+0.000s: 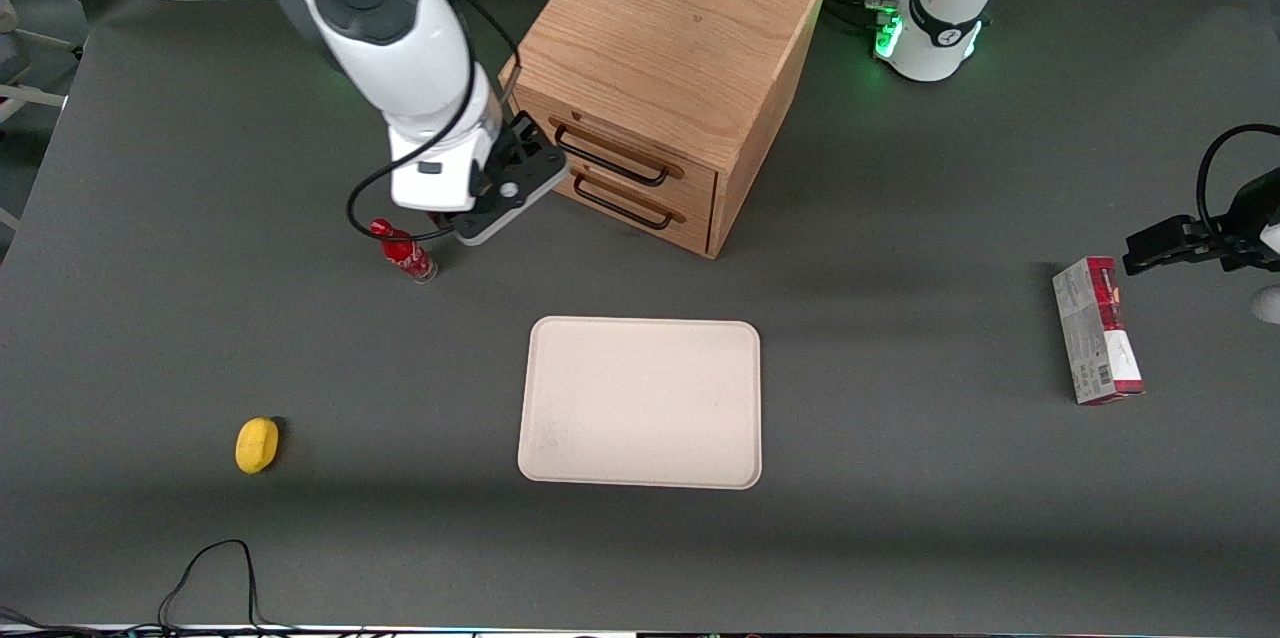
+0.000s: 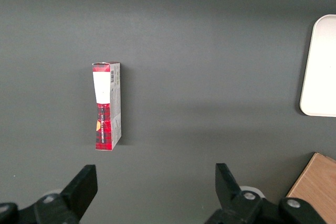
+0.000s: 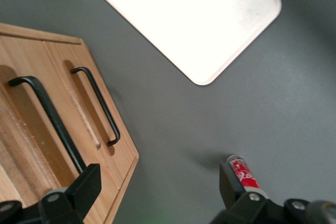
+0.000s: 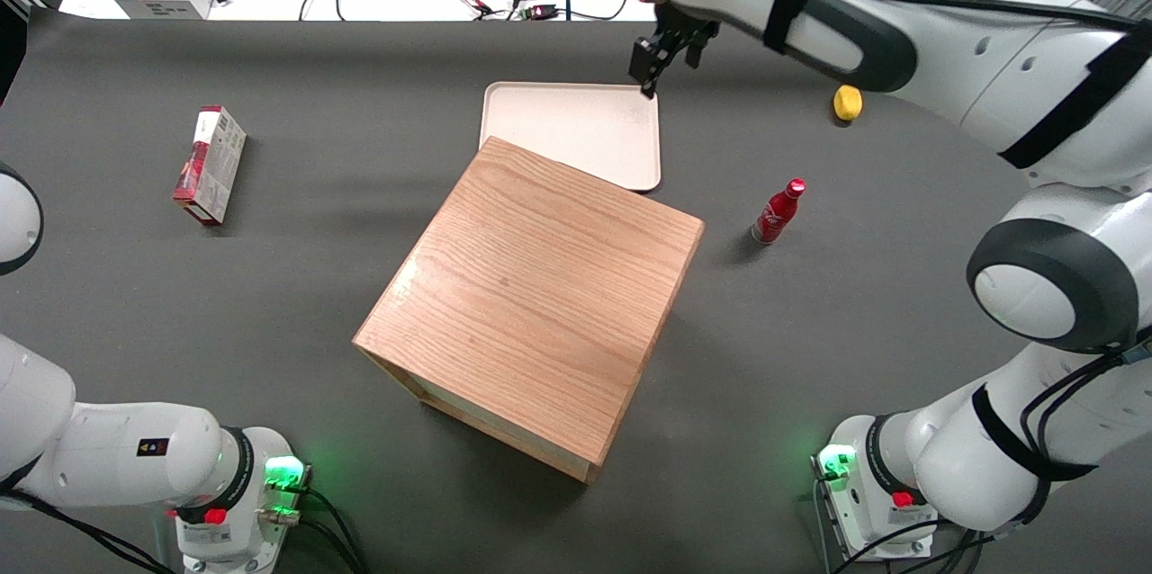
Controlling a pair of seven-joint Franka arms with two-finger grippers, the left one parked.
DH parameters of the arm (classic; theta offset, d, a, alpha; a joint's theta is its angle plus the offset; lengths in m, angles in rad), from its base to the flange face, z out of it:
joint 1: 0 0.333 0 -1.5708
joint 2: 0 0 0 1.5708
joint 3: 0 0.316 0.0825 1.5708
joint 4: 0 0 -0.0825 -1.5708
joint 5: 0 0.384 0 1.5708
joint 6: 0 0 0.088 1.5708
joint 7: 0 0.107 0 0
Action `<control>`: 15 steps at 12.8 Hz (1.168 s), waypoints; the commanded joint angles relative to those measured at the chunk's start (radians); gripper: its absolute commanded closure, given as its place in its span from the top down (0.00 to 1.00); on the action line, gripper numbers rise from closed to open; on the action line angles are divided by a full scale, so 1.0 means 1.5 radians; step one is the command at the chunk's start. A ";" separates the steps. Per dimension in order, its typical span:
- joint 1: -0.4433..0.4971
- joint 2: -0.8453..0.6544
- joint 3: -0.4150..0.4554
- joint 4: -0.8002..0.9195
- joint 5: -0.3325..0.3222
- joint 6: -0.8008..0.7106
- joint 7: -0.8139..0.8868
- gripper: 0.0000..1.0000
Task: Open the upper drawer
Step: 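Move the right gripper to the upper drawer's black handle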
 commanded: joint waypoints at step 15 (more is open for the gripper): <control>0.067 0.018 -0.012 0.001 0.105 -0.011 -0.130 1.00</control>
